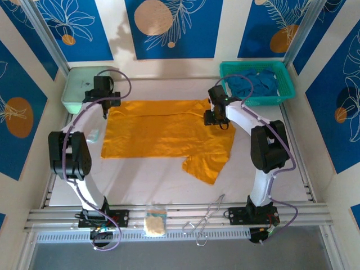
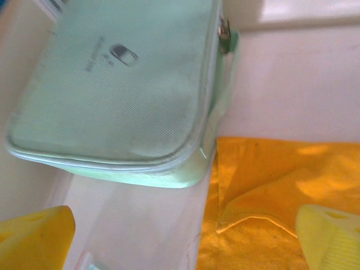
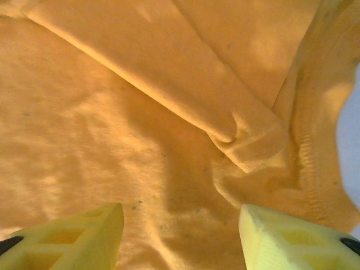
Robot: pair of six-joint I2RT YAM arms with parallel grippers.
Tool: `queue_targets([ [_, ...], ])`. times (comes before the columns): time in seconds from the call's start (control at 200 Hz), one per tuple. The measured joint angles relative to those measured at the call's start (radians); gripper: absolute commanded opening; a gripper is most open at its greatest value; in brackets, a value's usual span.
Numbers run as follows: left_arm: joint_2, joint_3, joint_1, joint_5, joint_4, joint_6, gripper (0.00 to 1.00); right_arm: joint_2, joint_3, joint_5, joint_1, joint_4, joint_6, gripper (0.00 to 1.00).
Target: Fold and stack the t-shirts
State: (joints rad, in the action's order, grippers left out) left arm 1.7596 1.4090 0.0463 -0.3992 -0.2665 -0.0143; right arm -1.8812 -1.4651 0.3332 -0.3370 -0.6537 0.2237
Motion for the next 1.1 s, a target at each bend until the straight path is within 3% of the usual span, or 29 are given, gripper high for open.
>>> queue_targets([
  [0.21, -0.142, 0.008, 0.002, -0.013, -0.127, -0.056, 1.0, -0.046, -0.214, -0.009, -0.01, -0.042, -0.023, 0.55],
  [0.485, -0.275, 0.0, 0.005, 0.04, -0.295, -0.174, 1.0, -0.409, -0.56, -0.111, 0.011, -0.087, -0.094, 0.48],
  [0.66, -0.304, -0.054, 0.005, 0.093, -0.337, -0.206, 1.0, -0.545, -0.688, -0.138, 0.022, -0.156, -0.125, 0.49],
  [1.101, -0.307, -0.118, 0.009, 0.135, -0.351, -0.221, 1.0, -0.688, -0.925, -0.163, 0.025, -0.243, -0.172, 0.47],
])
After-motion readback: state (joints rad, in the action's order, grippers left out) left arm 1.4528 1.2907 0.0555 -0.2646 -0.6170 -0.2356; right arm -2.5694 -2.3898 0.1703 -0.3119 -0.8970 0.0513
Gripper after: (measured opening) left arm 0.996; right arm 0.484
